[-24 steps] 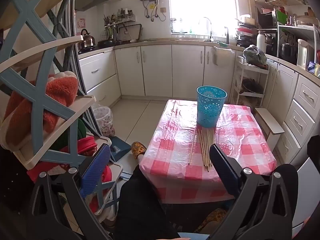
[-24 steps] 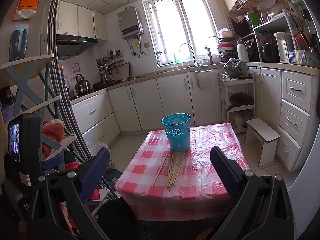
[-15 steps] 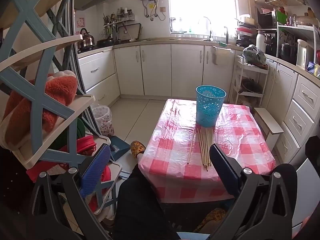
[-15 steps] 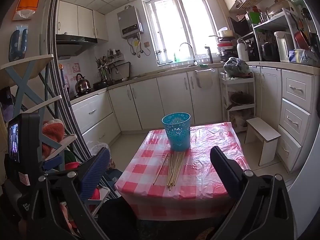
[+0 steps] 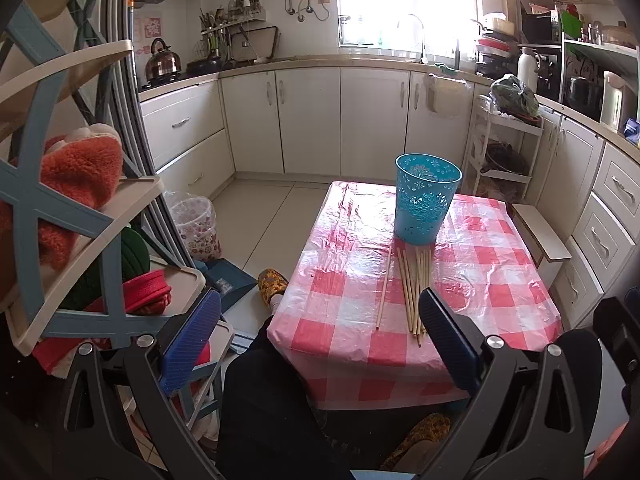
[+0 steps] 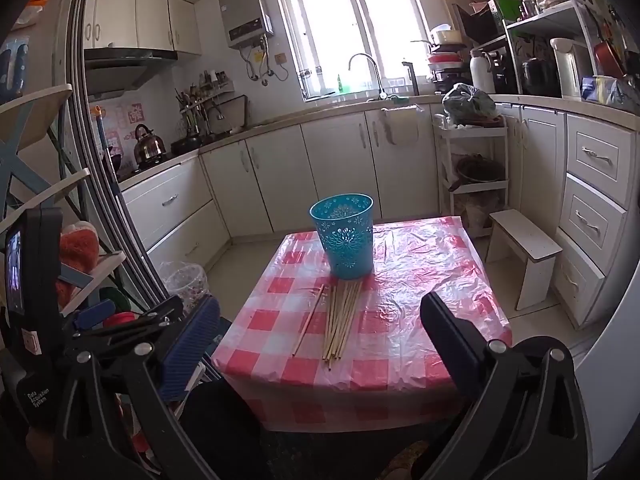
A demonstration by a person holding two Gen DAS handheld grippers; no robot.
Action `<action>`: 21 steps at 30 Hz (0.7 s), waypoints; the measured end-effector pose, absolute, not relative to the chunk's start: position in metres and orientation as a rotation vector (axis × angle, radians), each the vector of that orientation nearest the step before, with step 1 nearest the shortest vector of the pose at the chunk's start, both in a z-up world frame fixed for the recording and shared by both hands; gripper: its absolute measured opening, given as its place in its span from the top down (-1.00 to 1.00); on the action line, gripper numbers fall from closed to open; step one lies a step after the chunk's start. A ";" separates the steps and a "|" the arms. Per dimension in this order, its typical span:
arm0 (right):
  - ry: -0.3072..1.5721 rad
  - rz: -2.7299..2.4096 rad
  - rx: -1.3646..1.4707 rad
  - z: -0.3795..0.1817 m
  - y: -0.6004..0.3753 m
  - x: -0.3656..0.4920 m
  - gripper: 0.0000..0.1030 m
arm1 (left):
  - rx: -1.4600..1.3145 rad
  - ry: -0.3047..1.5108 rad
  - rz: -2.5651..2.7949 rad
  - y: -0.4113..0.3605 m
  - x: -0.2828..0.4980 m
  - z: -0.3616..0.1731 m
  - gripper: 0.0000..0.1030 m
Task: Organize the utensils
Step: 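Move both tools toward the wooden chopsticks beside the blue basket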
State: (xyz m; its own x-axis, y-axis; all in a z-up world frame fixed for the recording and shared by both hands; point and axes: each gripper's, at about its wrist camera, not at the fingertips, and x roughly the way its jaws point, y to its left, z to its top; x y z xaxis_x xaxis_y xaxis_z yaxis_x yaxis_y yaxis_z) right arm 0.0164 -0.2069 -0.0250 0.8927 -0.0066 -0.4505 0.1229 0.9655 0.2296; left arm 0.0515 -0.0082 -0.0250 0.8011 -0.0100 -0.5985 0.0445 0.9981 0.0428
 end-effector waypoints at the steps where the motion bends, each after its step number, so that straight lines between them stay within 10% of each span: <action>1: 0.473 -0.072 0.264 -0.028 -0.210 0.019 -0.87 | 0.057 0.645 -0.032 -0.010 0.054 -0.026 -0.85; 21: 0.549 -0.089 0.308 -0.045 -0.226 0.041 -0.87 | 0.089 0.687 -0.054 -0.032 0.083 -0.045 -0.85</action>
State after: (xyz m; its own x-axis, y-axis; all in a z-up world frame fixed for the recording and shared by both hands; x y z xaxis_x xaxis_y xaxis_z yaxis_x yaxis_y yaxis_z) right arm 0.0411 -0.2259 -0.0453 0.8506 -0.0009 -0.5259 0.1645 0.9503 0.2645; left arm 0.0829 -0.0320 -0.0445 0.7720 -0.0200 -0.6353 0.0788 0.9948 0.0644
